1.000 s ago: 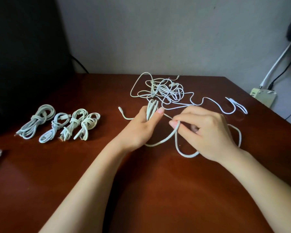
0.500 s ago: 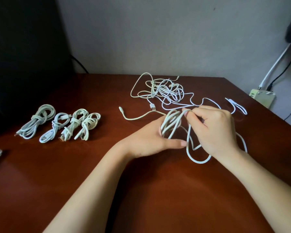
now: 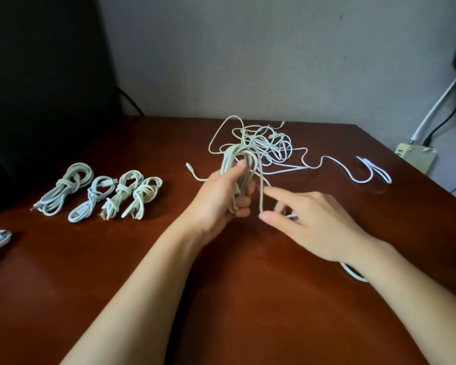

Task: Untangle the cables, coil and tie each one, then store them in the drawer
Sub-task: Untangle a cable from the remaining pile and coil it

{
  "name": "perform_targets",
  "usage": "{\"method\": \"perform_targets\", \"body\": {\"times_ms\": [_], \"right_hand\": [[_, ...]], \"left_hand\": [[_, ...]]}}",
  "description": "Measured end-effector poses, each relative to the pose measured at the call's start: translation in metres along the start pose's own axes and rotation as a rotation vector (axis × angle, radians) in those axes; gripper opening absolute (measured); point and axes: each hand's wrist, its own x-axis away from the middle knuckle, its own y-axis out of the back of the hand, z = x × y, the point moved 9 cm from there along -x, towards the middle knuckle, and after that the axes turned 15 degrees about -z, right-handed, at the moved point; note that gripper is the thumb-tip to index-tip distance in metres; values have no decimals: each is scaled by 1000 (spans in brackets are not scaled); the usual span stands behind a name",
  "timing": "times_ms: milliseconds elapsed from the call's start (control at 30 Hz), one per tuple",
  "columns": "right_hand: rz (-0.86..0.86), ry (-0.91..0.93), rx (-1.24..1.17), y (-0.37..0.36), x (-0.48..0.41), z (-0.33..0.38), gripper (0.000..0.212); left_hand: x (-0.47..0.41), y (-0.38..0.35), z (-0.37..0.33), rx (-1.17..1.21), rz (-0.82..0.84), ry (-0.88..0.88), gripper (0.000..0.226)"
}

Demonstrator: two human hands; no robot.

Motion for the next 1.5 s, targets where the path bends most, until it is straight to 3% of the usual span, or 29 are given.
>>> {"method": "perform_targets", "body": {"times_ms": [100, 300, 400, 633, 833, 1033, 1233, 1333, 1500], "right_hand": [[36, 68, -11, -2, 3, 12, 72], [-119, 181, -34, 6, 5, 17, 45], [-126, 220, -33, 3, 6, 19, 43], [-159, 162, -10, 7, 3, 8, 25], [-185, 4, -104, 16, -3, -14, 27], [-316, -14, -76, 29, -5, -19, 12], [-376, -72, 65, 35, -5, -28, 18], [-422, -16, 175, 41, -5, -23, 22], [-516, 113, 261, 45, -4, -11, 30]], "left_hand": [[-3, 8, 1, 69, -58, 48, 25], [-1, 12, 1, 191, -26, 151, 28], [0, 10, -1, 275, 24, 187, 32], [-3, 14, -10, 210, 19, 54, 29], [-11, 34, -27, 213, -139, -86, 29], [-10, 40, -29, 157, -209, -121, 28], [-10, 47, -29, 395, -264, -57, 20], [-14, 53, -28, 517, -303, -40, 18], [-17, 62, -35, 437, -367, -154, 19]]}}
